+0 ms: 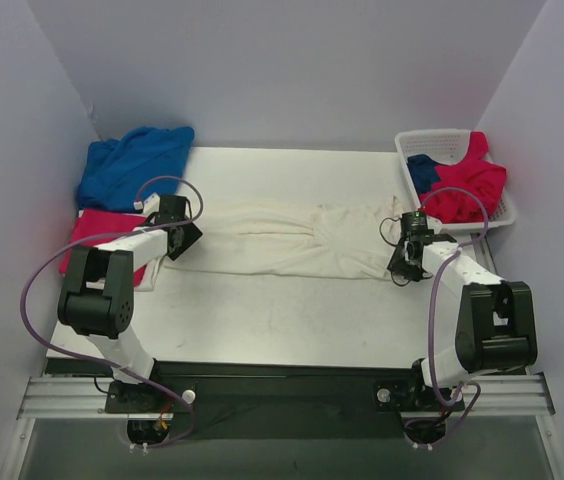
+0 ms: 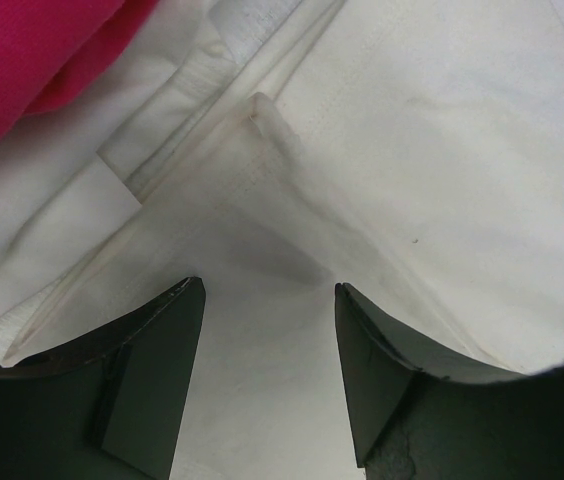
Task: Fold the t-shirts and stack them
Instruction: Fold the other side of the tshirt into a rectangle
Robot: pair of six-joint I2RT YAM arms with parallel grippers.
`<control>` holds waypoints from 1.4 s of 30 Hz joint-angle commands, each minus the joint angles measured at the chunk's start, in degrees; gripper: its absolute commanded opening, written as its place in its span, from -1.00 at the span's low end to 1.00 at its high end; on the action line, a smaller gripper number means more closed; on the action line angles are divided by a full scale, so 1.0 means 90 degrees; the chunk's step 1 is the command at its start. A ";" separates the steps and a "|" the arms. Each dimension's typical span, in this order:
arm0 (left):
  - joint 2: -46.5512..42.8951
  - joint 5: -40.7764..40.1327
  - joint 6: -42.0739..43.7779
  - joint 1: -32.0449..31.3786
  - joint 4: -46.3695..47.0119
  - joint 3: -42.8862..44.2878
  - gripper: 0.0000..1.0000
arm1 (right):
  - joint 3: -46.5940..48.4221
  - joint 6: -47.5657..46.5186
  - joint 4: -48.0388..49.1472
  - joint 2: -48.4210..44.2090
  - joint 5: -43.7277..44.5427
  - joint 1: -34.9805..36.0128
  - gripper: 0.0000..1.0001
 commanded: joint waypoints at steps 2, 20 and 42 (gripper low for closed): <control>0.0240 0.0041 0.0004 0.0108 -0.0796 -0.0051 0.32 | 0.0032 0.0063 -0.0041 0.0233 -0.0562 -0.0164 -0.39; 0.0308 -0.0086 -0.0123 0.0157 -0.1118 0.0056 0.29 | 0.0208 0.0298 -0.0851 -0.0527 0.0843 -0.0262 -1.00; -0.0521 -0.0136 -0.0143 0.0128 -0.0884 -0.0237 0.29 | 0.0950 0.0923 -0.1652 -0.0528 0.1703 0.0205 -0.58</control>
